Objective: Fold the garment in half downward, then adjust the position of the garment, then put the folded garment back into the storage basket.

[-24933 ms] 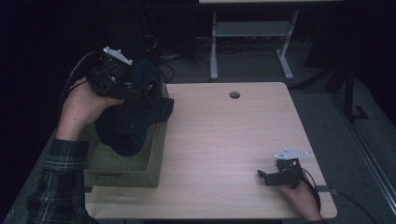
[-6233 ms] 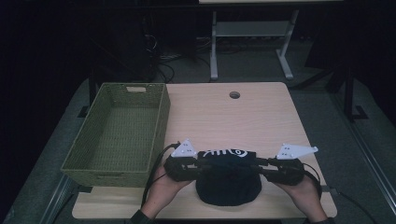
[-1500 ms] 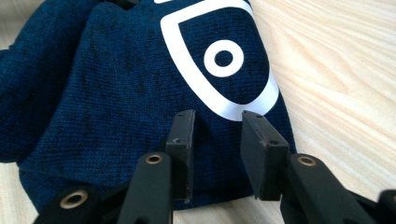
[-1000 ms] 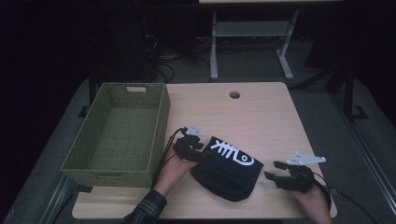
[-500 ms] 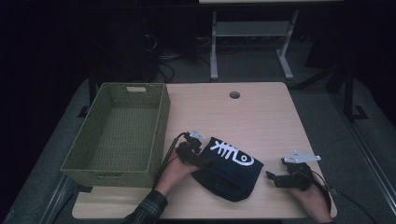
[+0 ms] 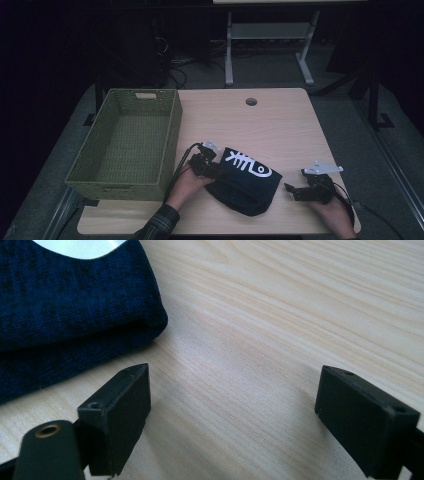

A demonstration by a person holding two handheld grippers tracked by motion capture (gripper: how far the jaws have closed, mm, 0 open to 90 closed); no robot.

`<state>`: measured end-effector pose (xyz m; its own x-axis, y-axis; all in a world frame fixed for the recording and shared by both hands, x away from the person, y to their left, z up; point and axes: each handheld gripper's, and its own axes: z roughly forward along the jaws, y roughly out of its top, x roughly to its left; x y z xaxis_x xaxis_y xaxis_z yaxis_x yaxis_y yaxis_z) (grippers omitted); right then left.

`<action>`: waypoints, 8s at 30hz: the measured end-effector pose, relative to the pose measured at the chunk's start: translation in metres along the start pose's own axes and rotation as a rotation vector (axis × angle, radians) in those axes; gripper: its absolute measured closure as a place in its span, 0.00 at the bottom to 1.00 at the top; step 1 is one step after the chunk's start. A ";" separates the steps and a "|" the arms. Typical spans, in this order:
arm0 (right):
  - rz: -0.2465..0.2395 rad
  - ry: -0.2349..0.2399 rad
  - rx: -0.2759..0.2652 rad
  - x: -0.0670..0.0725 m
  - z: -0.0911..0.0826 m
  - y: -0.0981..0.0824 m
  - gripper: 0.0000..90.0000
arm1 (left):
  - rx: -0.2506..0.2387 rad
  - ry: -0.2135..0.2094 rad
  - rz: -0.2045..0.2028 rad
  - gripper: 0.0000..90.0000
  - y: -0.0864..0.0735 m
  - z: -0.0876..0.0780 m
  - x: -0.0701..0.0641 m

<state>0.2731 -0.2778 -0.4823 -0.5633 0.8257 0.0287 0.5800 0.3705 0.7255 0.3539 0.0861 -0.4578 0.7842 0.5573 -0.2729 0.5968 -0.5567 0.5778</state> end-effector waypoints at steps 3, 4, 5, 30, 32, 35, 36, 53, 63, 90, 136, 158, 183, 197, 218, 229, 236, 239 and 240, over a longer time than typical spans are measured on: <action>0.000 0.000 0.000 0.000 0.000 0.000 0.16 | 0.002 -0.024 -0.011 0.68 0.000 0.000 0.001; 0.000 0.000 0.001 0.000 0.000 0.000 0.16 | 0.004 -0.033 -0.013 0.70 0.000 0.000 0.002; 0.000 0.000 0.001 0.000 0.000 0.000 0.15 | 0.004 -0.038 -0.018 0.72 0.000 0.000 0.002; 0.007 0.002 0.007 0.001 0.000 0.000 0.15 | -0.024 -0.063 -0.022 0.84 0.014 -0.024 -0.012; 0.006 0.001 0.006 0.001 0.000 0.000 0.15 | -0.030 -0.058 -0.013 0.84 0.017 -0.029 -0.016; 0.006 0.001 0.006 0.001 0.000 0.000 0.15 | -0.042 -0.051 -0.001 0.84 0.022 -0.038 -0.019; 0.006 0.001 0.006 0.001 0.000 0.000 0.15 | -0.046 -0.049 -0.001 0.84 0.023 -0.040 -0.020; 0.008 0.002 0.004 0.001 0.000 0.000 0.15 | -0.066 -0.074 0.021 0.84 0.044 -0.079 -0.030; 0.008 0.002 0.003 0.001 0.000 0.000 0.15 | -0.030 -0.077 0.026 0.84 0.065 -0.106 -0.030; 0.009 0.002 0.003 0.001 0.000 0.000 0.15 | 0.004 -0.042 0.054 0.85 0.091 -0.160 -0.035; 0.009 0.000 0.002 0.001 0.000 0.000 0.15 | -0.136 0.177 -0.091 0.85 0.057 -0.316 0.004; 0.008 -0.006 0.000 0.000 0.000 0.000 0.15 | -0.210 0.268 -0.245 0.86 -0.001 -0.363 0.049; 0.007 -0.006 0.000 0.000 0.000 0.000 0.15 | -0.152 0.296 -0.328 0.85 -0.042 -0.319 0.098; 0.007 -0.007 0.000 0.000 0.000 0.000 0.15 | -0.138 0.268 -0.355 0.86 -0.052 -0.308 0.118; 0.010 -0.009 0.000 0.000 0.000 0.000 0.15 | -0.137 0.130 -0.360 0.85 -0.054 -0.288 0.137; 0.018 -0.014 0.004 0.000 0.000 0.000 0.15 | -0.096 0.188 -0.355 0.85 -0.059 -0.270 0.158; 0.017 -0.014 0.003 -0.001 0.000 0.000 0.15 | -0.059 0.297 -0.348 0.81 -0.064 -0.269 0.168; 0.018 -0.014 0.003 0.000 0.000 0.000 0.15 | -0.052 0.340 -0.352 0.75 -0.064 -0.269 0.170; 0.018 -0.014 0.003 0.000 0.000 0.000 0.15 | -0.055 0.356 -0.356 0.72 -0.064 -0.268 0.171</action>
<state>0.2735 -0.2781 -0.4823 -0.5447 0.8380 0.0317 0.5917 0.3573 0.7226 0.4038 0.3822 -0.3349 0.4212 0.8876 -0.1863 0.7993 -0.2662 0.5387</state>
